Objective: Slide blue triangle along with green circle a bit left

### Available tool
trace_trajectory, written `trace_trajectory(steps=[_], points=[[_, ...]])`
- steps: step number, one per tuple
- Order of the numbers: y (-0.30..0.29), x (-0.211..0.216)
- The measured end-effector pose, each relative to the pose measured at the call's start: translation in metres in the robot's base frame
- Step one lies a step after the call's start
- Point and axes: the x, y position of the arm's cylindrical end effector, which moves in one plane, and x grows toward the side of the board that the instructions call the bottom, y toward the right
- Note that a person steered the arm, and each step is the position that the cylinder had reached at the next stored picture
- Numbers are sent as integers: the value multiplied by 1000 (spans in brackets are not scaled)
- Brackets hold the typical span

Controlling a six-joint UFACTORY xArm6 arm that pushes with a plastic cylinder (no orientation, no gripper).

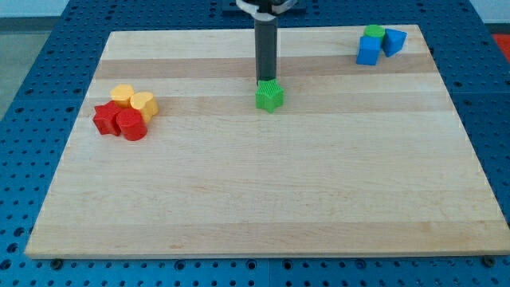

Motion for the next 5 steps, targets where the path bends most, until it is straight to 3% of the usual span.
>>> trace_trajectory(steps=[1,3,5], points=[[-2,2],[22,-88],[109,-155]])
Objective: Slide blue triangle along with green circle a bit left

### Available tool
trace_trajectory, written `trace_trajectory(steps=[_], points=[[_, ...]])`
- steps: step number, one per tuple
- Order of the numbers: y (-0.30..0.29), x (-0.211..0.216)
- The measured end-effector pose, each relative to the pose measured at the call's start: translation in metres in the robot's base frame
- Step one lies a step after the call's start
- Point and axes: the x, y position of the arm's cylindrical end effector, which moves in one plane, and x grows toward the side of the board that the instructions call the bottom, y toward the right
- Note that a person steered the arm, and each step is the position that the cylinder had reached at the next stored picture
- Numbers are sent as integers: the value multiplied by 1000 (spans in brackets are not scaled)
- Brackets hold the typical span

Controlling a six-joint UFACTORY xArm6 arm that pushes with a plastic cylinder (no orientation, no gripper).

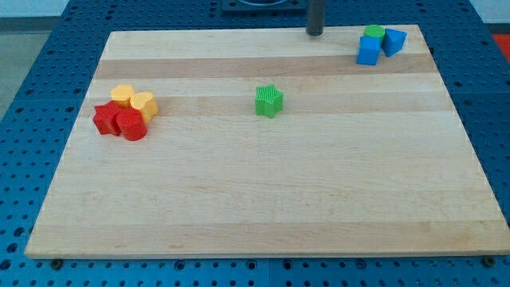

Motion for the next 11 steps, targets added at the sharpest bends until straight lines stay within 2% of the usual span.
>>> trace_trajectory(steps=[2,3,5,6,8,11], points=[[129,-3],[174,-2],[175,42],[167,50],[152,47],[124,19]])
